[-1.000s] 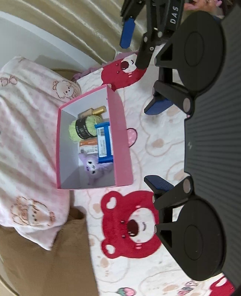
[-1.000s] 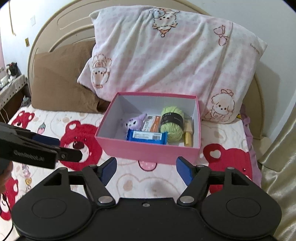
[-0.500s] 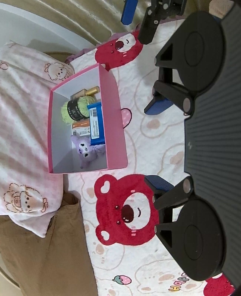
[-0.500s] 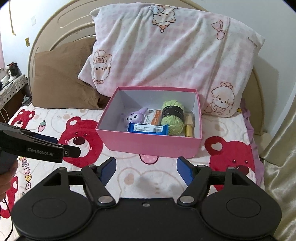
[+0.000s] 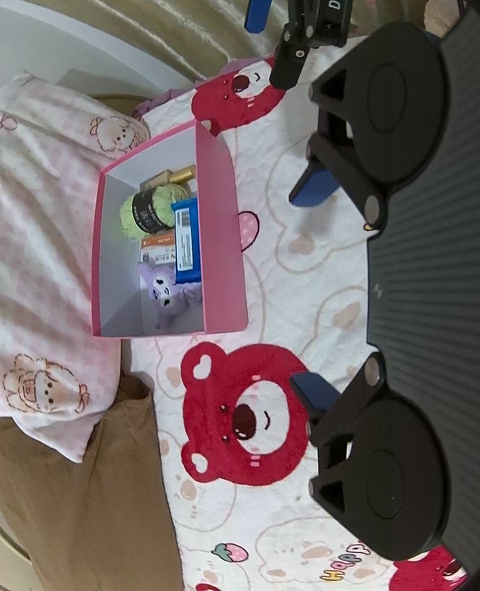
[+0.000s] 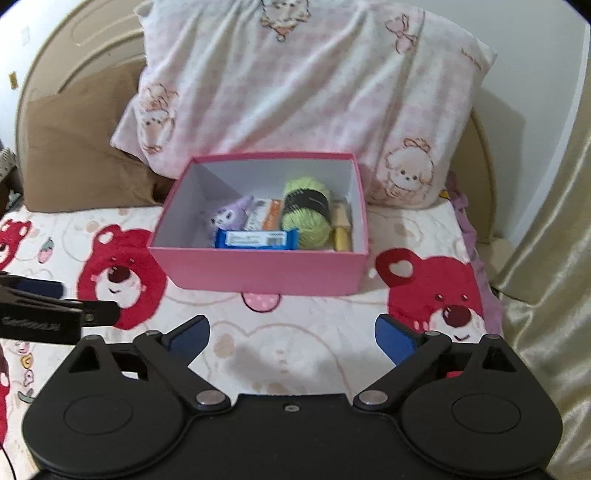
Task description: Organize objects
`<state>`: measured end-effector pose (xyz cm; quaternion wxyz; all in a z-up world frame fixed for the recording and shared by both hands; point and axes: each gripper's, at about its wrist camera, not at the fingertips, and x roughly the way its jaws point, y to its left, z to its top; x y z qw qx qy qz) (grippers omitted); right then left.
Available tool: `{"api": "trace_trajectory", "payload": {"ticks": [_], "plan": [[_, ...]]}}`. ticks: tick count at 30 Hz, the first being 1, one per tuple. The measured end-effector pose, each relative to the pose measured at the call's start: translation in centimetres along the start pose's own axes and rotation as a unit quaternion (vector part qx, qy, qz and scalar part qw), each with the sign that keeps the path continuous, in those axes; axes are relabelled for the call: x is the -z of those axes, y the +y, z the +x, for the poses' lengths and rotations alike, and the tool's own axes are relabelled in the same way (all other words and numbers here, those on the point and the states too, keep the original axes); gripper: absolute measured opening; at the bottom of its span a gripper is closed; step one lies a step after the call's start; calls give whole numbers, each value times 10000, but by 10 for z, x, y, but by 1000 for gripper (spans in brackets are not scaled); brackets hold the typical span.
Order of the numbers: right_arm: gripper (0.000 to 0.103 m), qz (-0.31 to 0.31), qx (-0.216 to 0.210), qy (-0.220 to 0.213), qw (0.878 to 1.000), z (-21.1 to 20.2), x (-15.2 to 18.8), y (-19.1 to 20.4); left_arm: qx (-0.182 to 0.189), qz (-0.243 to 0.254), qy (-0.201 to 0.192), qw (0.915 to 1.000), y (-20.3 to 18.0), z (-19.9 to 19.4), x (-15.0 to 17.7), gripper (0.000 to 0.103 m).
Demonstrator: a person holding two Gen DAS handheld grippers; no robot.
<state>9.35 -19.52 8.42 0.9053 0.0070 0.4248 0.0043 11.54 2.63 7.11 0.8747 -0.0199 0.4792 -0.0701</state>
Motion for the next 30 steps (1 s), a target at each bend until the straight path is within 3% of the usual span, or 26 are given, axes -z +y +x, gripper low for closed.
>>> {"api": "trace_trajectory", "payload": {"ticks": [15, 30], "plan": [[98, 222, 102, 314, 9992, 4, 4, -6, -193, 72, 420, 9989, -12, -6, 10, 101], [98, 120, 320, 391, 9987, 2, 8, -4, -280, 162, 241, 9992, -18, -27, 14, 101]]}}
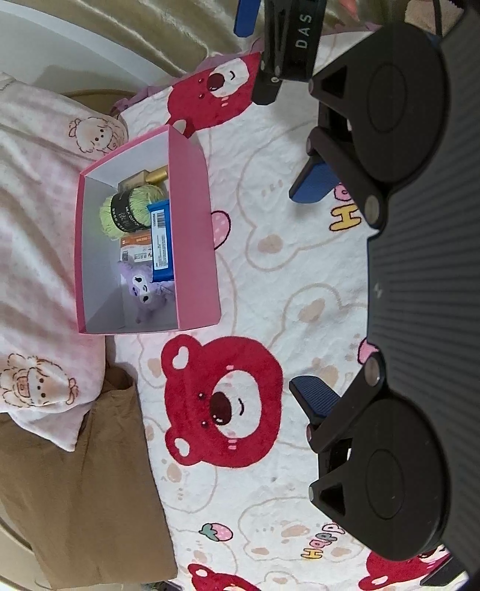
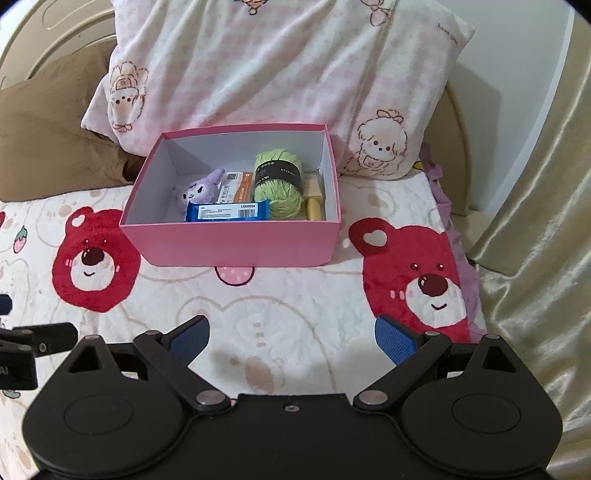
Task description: Organize objects
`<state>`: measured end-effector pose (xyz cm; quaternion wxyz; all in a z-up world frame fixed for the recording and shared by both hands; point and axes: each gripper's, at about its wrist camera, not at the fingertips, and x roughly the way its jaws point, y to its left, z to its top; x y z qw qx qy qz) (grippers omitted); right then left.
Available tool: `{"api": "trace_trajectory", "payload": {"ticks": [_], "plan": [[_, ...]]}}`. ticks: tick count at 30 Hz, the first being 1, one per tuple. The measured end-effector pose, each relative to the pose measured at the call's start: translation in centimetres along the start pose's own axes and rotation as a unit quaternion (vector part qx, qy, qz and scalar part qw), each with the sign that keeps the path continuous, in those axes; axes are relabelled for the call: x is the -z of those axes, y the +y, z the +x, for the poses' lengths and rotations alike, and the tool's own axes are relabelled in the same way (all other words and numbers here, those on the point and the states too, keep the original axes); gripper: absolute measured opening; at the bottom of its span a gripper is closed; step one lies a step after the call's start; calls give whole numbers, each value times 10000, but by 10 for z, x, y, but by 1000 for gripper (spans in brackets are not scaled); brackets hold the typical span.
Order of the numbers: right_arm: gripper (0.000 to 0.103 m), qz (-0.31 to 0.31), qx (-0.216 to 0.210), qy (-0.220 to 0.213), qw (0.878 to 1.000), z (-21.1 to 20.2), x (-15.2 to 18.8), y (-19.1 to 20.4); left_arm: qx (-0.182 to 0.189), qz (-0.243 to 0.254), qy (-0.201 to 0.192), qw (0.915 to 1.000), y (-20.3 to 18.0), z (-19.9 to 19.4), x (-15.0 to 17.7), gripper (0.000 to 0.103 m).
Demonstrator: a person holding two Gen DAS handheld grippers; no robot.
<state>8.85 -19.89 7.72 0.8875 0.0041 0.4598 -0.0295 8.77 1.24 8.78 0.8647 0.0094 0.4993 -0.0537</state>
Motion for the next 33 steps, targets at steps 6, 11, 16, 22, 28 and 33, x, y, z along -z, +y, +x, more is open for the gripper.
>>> {"api": "trace_trajectory", "payload": {"ticks": [6, 11, 16, 22, 28, 33], "plan": [[98, -4, 17, 44, 10000, -1, 2, 0, -24, -12, 16, 10000, 2, 1, 0, 101], [98, -16, 68, -24, 10000, -7, 5, 2, -109, -31, 167, 9998, 5, 13, 1, 101], [98, -50, 73, -43, 10000, -12, 6, 4, -190, -65, 318, 9993, 6, 20, 2, 101], [98, -83, 63, -54, 9999, -13, 6, 6, -177, -40, 309, 9994, 8, 19, 1, 101], [98, -88, 69, -54, 9999, -15, 6, 7, -245, 12, 230, 9994, 8, 17, -1, 101], [98, -86, 54, -49, 9999, -15, 6, 7, -255, 11, 232, 9994, 7, 17, -1, 101]]}}
